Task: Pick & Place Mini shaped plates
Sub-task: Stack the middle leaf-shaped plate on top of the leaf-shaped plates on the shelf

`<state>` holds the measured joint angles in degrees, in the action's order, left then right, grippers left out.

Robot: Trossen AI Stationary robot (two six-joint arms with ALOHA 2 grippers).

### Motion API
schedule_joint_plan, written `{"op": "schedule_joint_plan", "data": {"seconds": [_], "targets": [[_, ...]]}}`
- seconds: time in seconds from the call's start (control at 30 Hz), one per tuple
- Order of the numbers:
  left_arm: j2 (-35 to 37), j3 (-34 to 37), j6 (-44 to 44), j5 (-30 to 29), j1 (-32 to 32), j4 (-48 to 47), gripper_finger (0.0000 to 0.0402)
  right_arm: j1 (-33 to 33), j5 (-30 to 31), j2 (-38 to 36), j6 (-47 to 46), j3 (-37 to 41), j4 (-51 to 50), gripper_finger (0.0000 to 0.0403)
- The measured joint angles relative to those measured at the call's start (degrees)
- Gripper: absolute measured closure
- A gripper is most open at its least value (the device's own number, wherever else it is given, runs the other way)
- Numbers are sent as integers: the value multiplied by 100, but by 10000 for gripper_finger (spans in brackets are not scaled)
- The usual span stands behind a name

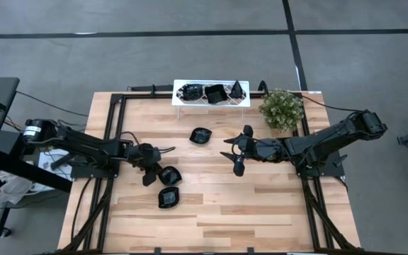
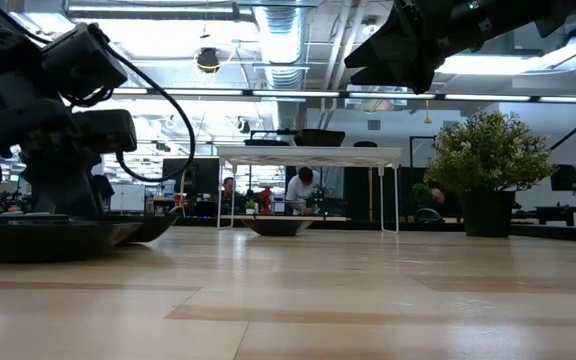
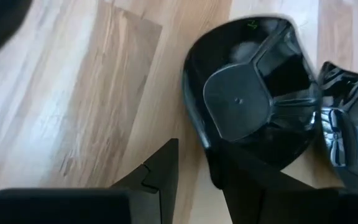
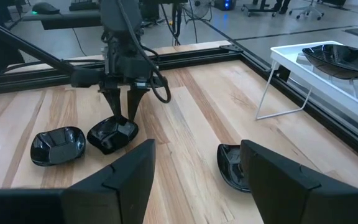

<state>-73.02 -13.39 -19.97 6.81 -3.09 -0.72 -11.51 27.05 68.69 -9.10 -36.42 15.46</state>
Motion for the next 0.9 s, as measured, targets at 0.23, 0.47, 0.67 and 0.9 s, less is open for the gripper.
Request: {"op": "schedule_joint_plan", "data": {"seconds": [0.23,0.47,0.67,0.9], "targets": [[-311,-7,0,60,0,287,293,0,0,0,0,0,0,173],[-247,-4,17,130,0,253,293,0,0,0,0,0,-1,173],[-163,0,20,159,0,255,304,0,0,0,0,-1,-1,173],[-163,0,164,227,0,261,350,0,0,0,0,0,-2,173]]}}
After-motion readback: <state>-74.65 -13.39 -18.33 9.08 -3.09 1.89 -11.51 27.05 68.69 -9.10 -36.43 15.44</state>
